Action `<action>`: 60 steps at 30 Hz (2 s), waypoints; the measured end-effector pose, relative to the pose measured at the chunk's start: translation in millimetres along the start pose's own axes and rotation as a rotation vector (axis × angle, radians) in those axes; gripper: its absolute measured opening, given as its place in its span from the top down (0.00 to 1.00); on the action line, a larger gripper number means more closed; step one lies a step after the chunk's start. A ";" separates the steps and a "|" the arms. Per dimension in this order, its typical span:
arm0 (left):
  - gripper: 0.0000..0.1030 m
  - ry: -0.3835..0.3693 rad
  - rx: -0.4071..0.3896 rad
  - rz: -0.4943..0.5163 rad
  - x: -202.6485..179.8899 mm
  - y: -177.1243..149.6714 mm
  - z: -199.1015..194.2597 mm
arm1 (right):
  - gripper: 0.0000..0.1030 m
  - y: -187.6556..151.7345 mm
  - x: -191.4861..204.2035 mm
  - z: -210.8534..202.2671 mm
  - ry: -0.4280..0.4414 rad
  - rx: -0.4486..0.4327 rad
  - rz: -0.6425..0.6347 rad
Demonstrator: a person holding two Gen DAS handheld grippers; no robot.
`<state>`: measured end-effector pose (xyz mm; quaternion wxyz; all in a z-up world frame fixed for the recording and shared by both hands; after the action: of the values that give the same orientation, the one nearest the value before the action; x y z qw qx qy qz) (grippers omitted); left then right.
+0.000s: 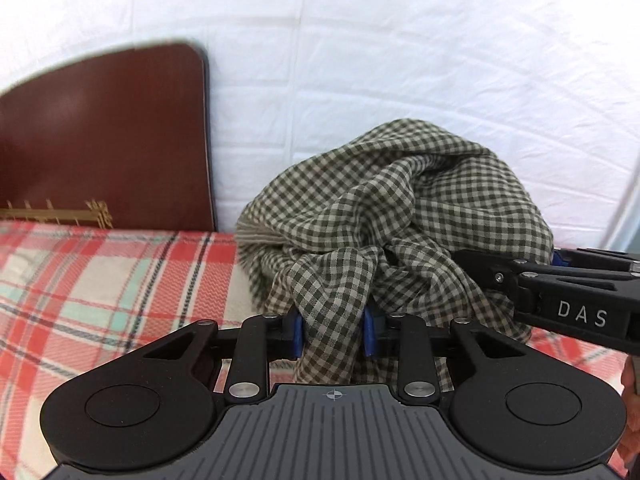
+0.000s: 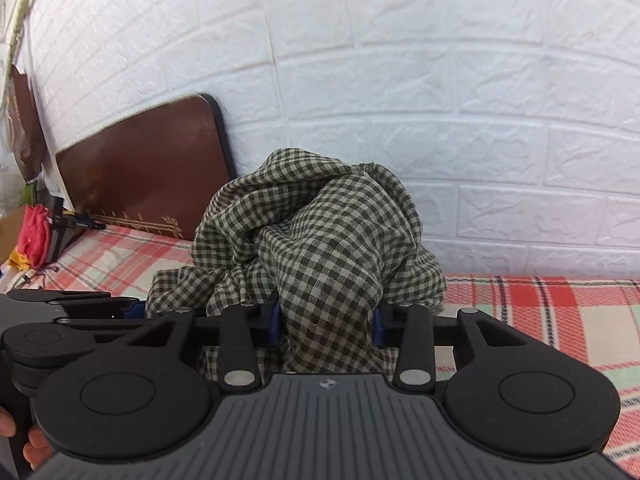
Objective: Fold clothes
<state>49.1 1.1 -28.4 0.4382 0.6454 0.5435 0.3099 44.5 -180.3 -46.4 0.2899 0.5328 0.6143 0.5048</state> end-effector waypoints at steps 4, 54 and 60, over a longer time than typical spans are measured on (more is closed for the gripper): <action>0.75 -0.034 -0.052 0.028 -10.5 -5.8 -52.8 | 0.57 -5.7 13.9 -55.5 0.008 -0.052 -0.021; 0.08 -0.237 -0.021 0.267 -68.9 -78.5 -93.3 | 0.16 -81.2 -0.2 -165.5 -0.087 -0.016 -0.025; 0.90 -0.312 0.063 0.203 -58.9 -83.4 -82.2 | 0.24 -76.4 -12.0 -139.7 -0.080 0.008 0.079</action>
<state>-71.5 -35.4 -64.3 0.4634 0.7505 0.4105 0.2314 -104.9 -229.2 -74.5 0.2920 0.5776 0.5828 0.4913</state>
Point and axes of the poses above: each gripper's, at about its wrist camera, not at the fingertips, and z roughly the way its jaws point, x to its left, y to its top, the point moved 2 cm from there along z, roughly the way its jaws point, and after that the axes turned 10 degrees about -x, right-handed, at the moved point
